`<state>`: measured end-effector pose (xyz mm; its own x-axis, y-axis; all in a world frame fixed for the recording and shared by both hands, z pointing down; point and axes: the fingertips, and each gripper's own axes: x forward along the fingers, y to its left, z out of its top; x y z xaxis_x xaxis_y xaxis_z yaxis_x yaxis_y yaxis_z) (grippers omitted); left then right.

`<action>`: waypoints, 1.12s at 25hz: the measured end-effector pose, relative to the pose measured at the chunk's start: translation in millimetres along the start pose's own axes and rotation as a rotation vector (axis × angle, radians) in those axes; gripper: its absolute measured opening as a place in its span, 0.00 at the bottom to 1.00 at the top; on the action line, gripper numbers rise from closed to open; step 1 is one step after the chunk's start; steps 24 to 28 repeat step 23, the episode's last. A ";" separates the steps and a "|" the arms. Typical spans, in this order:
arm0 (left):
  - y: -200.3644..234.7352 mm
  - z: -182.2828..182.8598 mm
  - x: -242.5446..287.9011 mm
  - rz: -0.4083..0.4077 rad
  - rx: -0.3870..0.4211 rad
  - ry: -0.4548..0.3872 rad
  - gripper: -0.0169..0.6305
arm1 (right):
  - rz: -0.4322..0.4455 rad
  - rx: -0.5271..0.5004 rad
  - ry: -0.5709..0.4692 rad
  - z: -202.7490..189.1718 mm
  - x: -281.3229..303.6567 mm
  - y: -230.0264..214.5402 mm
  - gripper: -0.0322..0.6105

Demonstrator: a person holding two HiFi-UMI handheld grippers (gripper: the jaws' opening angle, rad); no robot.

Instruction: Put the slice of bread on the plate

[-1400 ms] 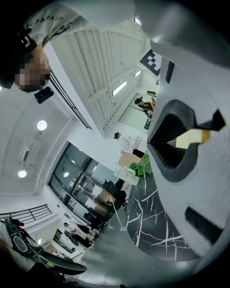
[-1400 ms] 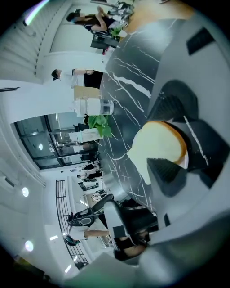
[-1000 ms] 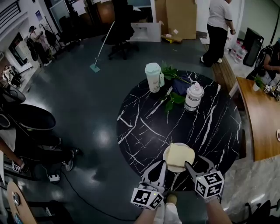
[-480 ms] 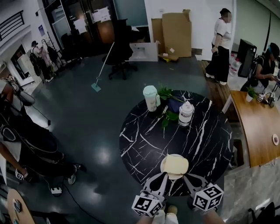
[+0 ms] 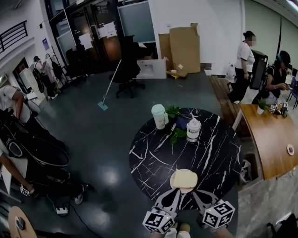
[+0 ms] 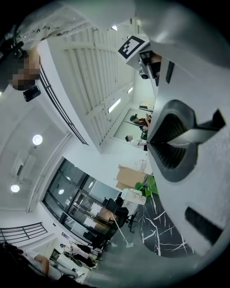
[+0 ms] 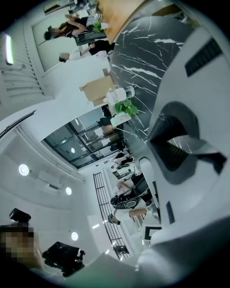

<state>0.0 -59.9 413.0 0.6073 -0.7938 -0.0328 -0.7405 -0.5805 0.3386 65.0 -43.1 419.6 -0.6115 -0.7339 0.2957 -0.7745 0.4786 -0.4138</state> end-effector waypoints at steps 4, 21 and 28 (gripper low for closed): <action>-3.1 4.3 1.4 -0.007 0.005 -0.010 0.04 | -0.009 -0.014 -0.033 10.4 -2.9 1.3 0.06; -4.3 18.5 10.8 -0.020 0.021 -0.010 0.04 | -0.019 0.008 -0.102 29.3 -7.8 0.8 0.06; -4.9 18.7 10.6 -0.020 0.017 -0.010 0.04 | -0.022 0.009 -0.104 29.9 -8.6 0.2 0.06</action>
